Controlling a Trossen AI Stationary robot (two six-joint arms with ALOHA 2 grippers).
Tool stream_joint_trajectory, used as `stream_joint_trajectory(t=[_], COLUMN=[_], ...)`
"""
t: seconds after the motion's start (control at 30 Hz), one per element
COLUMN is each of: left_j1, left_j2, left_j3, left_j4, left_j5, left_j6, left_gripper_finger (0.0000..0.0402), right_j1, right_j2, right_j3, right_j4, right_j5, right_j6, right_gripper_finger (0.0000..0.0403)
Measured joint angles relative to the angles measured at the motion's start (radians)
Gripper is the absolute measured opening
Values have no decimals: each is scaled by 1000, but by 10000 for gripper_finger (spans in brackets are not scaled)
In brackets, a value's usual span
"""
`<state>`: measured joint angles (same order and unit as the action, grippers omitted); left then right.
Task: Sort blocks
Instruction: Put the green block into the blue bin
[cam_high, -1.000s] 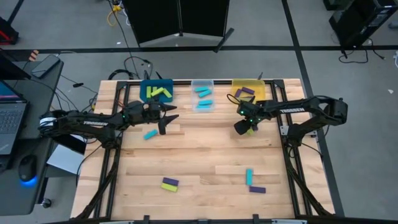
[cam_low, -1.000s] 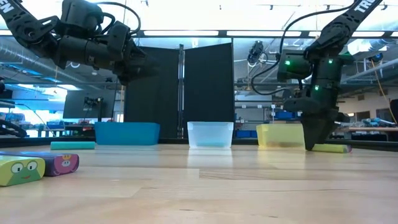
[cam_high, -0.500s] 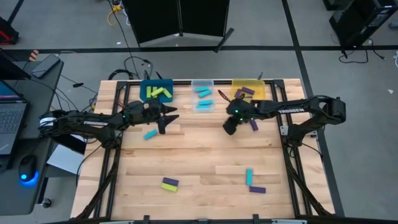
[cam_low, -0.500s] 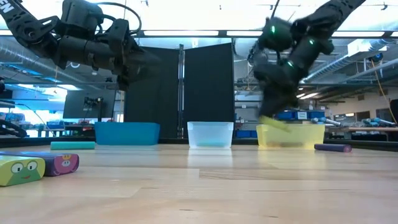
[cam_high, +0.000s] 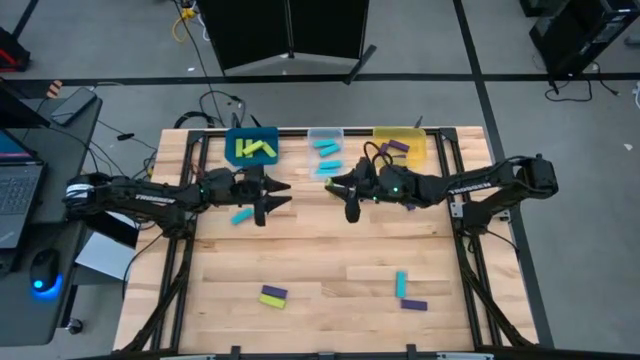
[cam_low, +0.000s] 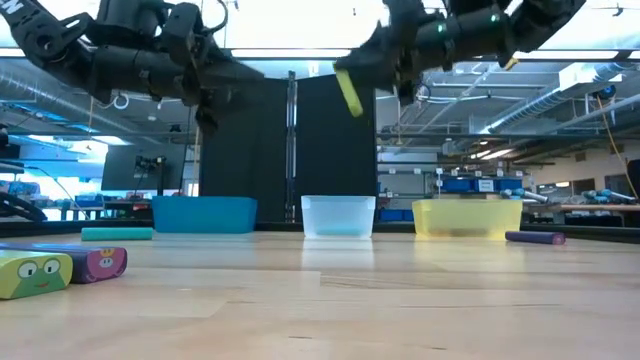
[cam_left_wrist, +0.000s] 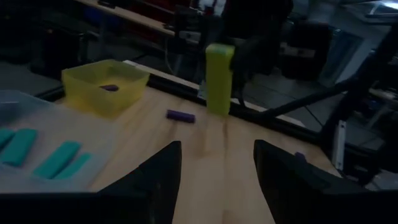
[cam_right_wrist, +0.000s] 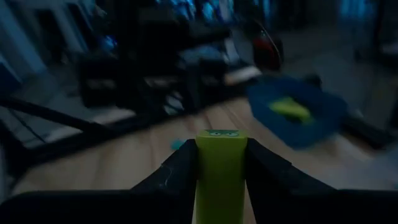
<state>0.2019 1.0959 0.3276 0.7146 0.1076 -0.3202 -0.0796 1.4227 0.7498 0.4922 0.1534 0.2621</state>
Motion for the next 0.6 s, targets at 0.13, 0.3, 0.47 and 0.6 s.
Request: stream_joint_trajectory(t=[0.13, 0.3, 0.47, 0.6], left_j1=[-53, -98, -105, -107], left_j2=[73, 218, 336, 404], left_j3=[57, 148, 211, 260], left_j4=[13, 102, 199, 240], left_j5=[-9, -8, 46, 103], left_j6=[31, 85, 127, 133], left_gripper_finger=[211, 234, 266, 281], right_j1=[41, 85, 120, 133], right_j2=[0, 0, 0, 0], right_j3=[0, 0, 0, 0], right_j4=[73, 124, 164, 171], right_j5=[-5, -6, -19, -24], right_j6=[-35, -78, -106, -109], right_gripper_finger=[117, 117, 117, 117])
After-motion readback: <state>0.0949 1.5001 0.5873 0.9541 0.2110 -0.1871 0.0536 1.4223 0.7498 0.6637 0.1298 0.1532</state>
